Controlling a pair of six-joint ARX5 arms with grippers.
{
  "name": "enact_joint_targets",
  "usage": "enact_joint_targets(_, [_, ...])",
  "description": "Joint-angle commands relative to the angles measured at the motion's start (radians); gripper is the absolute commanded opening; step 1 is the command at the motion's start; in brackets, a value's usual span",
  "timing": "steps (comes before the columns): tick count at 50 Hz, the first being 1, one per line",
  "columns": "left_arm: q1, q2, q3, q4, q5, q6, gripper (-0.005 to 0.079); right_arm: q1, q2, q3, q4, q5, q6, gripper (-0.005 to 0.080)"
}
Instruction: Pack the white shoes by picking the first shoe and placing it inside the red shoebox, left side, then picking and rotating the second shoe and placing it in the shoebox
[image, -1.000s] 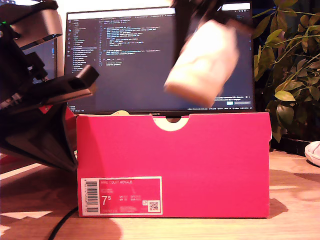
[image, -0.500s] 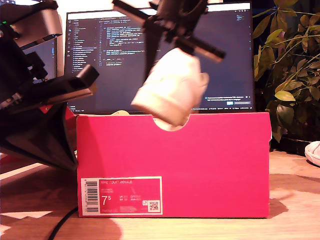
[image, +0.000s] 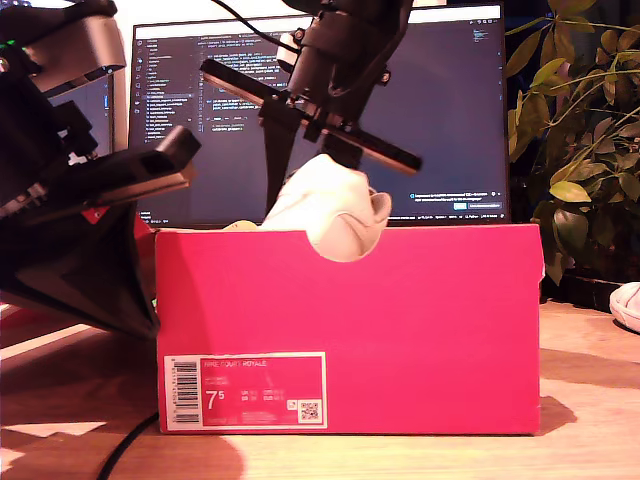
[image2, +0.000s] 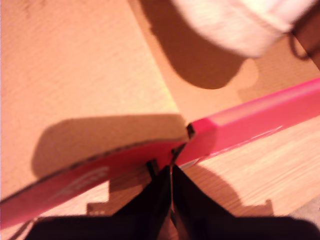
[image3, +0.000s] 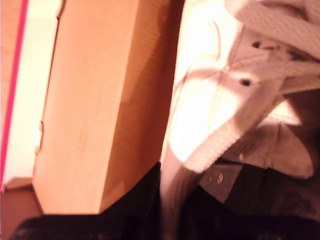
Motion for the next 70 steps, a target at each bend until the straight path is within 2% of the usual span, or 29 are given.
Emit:
enact_joint_targets(1, [0.000,0.009,-0.002,0.011,-0.006,0.006,-0.0019,0.010,0.017,0.022,0.026,-0.002,0.004,-0.0013])
enact_joint_targets(45, [0.000,0.009,-0.002,0.050,-0.006,0.024,-0.0019,0.010,0.111,0.022,0.122,0.006,0.011,-0.0011])
enact_joint_targets(56, [0.000,0.009,-0.002,0.051,-0.006,0.025,-0.0019,0.011,0.111,0.022,0.114,0.005,0.010,0.0153])
enact_joint_targets(70, [0.000,0.009,-0.002,0.050,-0.006,0.031,-0.0019,0.010,0.111,0.022,0.112,-0.002,0.010,0.0164])
